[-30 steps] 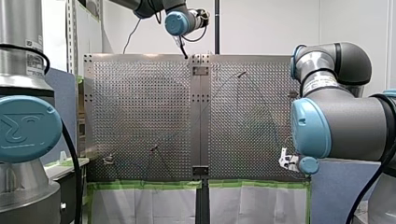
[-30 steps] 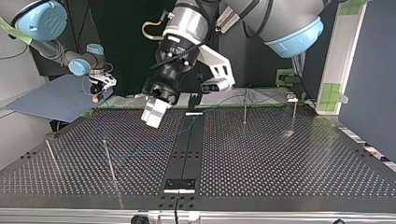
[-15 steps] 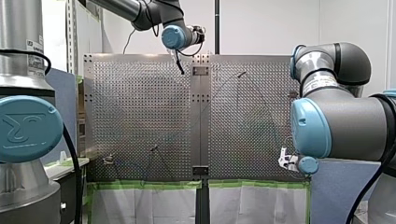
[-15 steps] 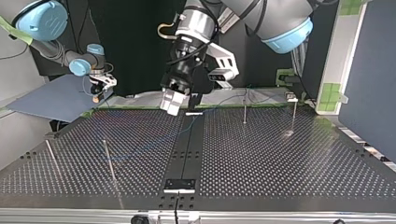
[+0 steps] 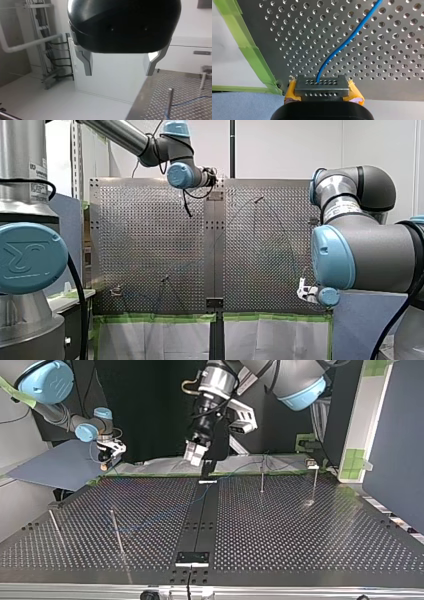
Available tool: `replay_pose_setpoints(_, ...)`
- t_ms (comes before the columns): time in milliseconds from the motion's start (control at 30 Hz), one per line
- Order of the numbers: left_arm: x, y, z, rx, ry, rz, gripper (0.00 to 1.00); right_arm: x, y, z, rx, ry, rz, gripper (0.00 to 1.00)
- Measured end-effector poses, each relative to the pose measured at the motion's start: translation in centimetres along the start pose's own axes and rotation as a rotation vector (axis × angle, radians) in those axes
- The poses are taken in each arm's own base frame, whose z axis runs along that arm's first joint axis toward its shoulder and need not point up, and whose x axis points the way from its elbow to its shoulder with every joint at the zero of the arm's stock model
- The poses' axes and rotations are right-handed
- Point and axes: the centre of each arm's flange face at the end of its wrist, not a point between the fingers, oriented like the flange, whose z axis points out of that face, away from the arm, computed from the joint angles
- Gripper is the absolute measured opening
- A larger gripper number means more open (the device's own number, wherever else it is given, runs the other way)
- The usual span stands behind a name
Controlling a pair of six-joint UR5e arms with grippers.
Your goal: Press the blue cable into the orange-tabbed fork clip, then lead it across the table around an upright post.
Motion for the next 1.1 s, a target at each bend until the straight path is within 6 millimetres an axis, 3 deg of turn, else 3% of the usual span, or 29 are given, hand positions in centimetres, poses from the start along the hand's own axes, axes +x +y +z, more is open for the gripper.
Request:
replay_pose_setpoints(400,3.8,2.3,-2.6,-0.027,0.071,0.027,1.0,0.0,-0.3,0.0,0.004,-0.001,-0.001,0.0)
replay_pose_setpoints(1100,13.4,7.3,-7.8,-0.072,0.233,0.126,1.0,-0.1,-0.6,-0.1,0.007,-0.01,-0.002,0.0)
